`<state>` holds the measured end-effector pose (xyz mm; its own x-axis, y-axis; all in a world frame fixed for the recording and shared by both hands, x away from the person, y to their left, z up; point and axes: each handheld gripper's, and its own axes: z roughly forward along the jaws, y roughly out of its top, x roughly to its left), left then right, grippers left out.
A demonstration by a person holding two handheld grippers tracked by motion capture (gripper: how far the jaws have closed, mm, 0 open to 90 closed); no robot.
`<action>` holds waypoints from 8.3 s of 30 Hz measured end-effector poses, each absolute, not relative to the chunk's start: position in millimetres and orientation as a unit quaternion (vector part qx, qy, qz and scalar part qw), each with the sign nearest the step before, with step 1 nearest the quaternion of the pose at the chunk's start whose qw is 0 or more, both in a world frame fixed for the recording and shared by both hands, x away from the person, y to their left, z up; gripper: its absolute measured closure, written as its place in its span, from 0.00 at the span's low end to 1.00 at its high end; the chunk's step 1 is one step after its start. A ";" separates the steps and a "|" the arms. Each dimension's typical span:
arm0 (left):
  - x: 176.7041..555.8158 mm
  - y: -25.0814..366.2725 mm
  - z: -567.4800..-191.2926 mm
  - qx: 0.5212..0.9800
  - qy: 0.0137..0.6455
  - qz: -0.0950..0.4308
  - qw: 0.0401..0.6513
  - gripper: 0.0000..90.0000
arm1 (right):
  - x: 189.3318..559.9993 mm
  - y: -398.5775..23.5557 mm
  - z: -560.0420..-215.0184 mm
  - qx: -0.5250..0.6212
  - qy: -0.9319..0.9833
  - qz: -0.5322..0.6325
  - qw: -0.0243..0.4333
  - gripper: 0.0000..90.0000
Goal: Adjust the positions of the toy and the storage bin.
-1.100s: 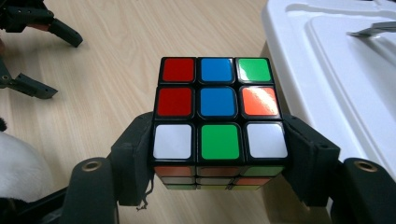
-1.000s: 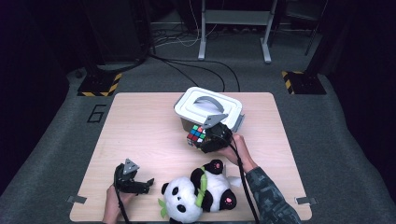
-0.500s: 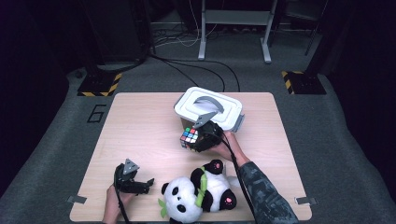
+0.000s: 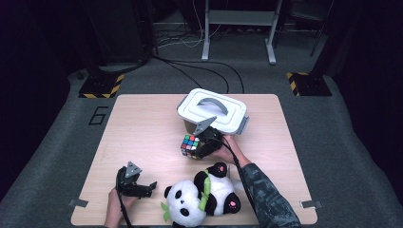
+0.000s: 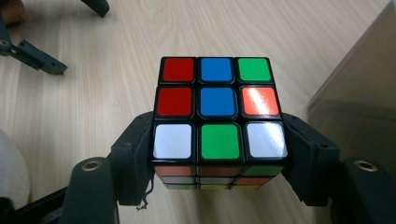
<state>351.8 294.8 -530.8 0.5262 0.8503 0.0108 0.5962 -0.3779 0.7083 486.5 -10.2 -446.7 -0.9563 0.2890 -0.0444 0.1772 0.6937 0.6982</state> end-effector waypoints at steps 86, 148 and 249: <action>351.9 294.4 -530.8 0.808 0.447 0.190 0.335 0.00 | 449.6 -81.0 -388.0 0.127 0.872 0.458 0.115 0.06; 405.6 259.8 -500.2 0.839 0.319 0.149 0.414 0.00 | 398.7 -211.8 -526.7 0.417 0.813 0.365 0.179 0.04; 392.0 335.3 -493.0 0.776 0.444 0.202 0.400 0.38 | 399.9 -216.4 -527.4 0.428 0.807 0.376 0.157 0.09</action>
<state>392.0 335.3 -493.0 0.5250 0.8501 -0.0408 0.5273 -0.2872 0.7997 399.9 -216.4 -527.4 -0.5847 0.8084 0.0675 0.5718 0.3517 0.7412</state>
